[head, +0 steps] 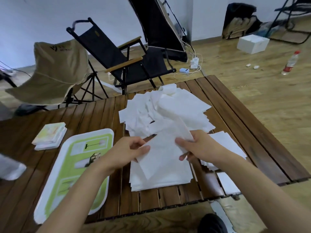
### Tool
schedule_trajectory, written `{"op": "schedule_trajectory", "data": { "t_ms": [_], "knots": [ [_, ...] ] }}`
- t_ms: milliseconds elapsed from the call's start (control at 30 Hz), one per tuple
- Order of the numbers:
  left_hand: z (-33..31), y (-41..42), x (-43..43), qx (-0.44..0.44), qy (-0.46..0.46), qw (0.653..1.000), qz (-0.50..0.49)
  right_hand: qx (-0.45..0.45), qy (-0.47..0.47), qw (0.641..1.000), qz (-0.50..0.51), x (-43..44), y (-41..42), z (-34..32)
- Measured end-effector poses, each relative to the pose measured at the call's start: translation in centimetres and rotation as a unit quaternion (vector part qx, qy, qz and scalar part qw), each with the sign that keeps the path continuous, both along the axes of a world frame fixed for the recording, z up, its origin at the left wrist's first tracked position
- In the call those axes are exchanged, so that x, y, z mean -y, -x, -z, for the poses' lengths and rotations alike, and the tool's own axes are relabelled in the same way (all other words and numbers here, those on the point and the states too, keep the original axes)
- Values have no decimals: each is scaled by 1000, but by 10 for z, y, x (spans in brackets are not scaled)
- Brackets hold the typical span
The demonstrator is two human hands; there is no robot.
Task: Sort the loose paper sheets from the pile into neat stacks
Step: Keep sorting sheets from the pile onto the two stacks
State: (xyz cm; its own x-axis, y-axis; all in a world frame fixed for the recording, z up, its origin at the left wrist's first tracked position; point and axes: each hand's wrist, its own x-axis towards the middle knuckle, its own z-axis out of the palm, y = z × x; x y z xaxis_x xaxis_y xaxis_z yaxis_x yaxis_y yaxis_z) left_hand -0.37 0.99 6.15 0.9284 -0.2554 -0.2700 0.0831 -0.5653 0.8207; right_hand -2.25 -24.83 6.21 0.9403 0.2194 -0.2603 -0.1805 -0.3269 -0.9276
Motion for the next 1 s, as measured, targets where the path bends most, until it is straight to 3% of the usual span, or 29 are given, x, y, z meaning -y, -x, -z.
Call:
{"op": "schedule_trajectory", "data": {
  "t_ms": [100, 300, 500, 633, 733, 900, 1000],
  "knots": [
    [27, 10, -2, -66, 41, 994, -82, -72, 68, 993, -65, 1, 4, 10],
    [57, -2, -6, 32, -126, 988, -80, -138, 165, 970, -116, -6, 2, 24],
    [71, -6, -17, 33, -163, 984, -57, -129, 294, 938, -132, -13, 3, 34],
    [66, -15, -23, 145, -298, 936, -118, -56, 435, 893, -102, -14, 4, 27],
    [64, -44, -18, 247, -260, 920, -156, 3, 486, 872, -50, -20, 3, 18],
    [67, -100, 8, 225, -236, 930, -172, 18, 447, 893, -49, -31, 3, 18],
    [59, -106, 16, 213, -91, 932, -278, 43, 425, 904, -31, -28, 1, 18]
  ]
}}
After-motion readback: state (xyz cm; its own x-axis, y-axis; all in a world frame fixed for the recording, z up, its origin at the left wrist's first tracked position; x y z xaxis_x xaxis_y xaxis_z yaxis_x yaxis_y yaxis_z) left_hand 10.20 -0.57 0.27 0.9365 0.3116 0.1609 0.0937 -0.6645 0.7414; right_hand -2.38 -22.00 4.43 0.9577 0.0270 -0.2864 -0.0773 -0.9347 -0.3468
